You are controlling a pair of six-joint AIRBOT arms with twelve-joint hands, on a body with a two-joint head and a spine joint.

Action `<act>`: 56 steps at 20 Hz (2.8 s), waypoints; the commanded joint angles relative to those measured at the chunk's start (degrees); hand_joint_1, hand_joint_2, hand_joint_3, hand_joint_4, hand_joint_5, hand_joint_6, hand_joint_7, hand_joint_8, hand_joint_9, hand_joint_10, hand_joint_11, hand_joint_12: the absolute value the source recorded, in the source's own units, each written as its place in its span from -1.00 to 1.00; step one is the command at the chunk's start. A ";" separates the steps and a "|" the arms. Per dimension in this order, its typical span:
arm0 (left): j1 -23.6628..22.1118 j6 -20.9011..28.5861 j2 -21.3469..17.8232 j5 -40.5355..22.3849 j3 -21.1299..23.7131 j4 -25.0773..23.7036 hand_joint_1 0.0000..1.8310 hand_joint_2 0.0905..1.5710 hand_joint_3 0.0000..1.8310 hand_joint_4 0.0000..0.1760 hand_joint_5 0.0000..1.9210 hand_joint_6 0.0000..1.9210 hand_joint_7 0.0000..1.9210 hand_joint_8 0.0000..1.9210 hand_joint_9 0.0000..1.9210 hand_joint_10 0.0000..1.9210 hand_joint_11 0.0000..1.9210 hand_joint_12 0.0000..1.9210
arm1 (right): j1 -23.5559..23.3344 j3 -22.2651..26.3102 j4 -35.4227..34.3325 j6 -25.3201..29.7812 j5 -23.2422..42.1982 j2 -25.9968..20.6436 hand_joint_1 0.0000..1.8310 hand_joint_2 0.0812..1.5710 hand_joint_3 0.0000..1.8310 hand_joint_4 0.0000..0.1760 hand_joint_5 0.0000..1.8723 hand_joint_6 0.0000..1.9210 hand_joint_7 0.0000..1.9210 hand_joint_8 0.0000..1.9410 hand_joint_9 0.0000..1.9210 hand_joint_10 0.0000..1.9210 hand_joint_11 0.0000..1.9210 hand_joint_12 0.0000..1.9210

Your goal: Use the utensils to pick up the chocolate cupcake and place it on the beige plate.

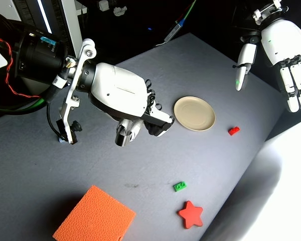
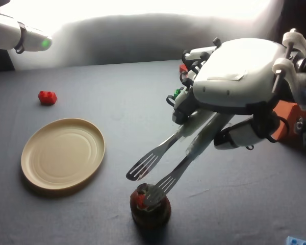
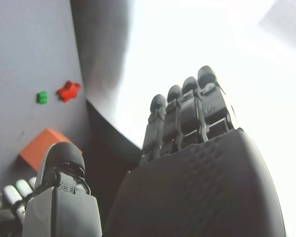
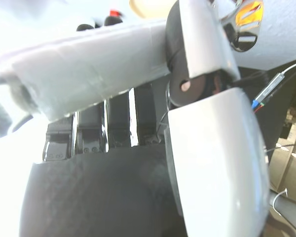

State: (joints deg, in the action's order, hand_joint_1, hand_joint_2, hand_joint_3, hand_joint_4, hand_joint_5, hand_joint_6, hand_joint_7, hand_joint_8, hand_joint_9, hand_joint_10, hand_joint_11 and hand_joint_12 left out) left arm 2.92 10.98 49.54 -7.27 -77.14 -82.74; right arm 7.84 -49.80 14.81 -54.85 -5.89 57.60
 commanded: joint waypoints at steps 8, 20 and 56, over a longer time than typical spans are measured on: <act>-0.96 -0.05 -0.51 -0.24 -0.42 0.53 -0.85 0.41 -1.00 -1.00 -0.92 -0.99 -0.95 -1.00 -0.98 -1.00 -0.98 -0.97 | 1.60 0.21 0.21 -2.51 10.79 0.16 0.21 0.52 -1.00 -1.00 -0.17 0.33 -0.08 -1.00 -0.48 -0.24 -0.94 0.63; -1.22 -0.05 -0.46 -0.09 -0.49 0.66 -0.84 0.41 -1.00 -1.00 -0.93 -1.00 -0.96 -1.00 -0.98 -1.00 -1.00 -0.93 | 1.88 0.19 0.20 -2.73 12.29 0.09 0.20 0.43 -1.00 -1.00 -0.14 -0.97 -0.14 -1.00 -0.47 -0.34 -0.99 0.59; -1.21 -0.05 -0.45 -0.27 -0.53 0.61 -0.84 0.41 -1.00 -1.00 -0.92 -1.00 -0.94 -1.00 -0.97 -1.00 -1.00 -0.91 | 4.67 -1.03 0.19 -3.74 15.05 0.88 0.14 0.43 -1.00 -1.00 -0.21 -0.99 -0.21 -0.99 -0.50 -0.45 -1.00 0.53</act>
State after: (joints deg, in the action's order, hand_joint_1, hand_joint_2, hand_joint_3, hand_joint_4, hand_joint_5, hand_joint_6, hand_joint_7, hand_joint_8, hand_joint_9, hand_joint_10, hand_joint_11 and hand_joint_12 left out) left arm 2.44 11.00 49.54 -7.27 -77.25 -82.72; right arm 13.06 -50.89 14.87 -58.37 2.72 58.70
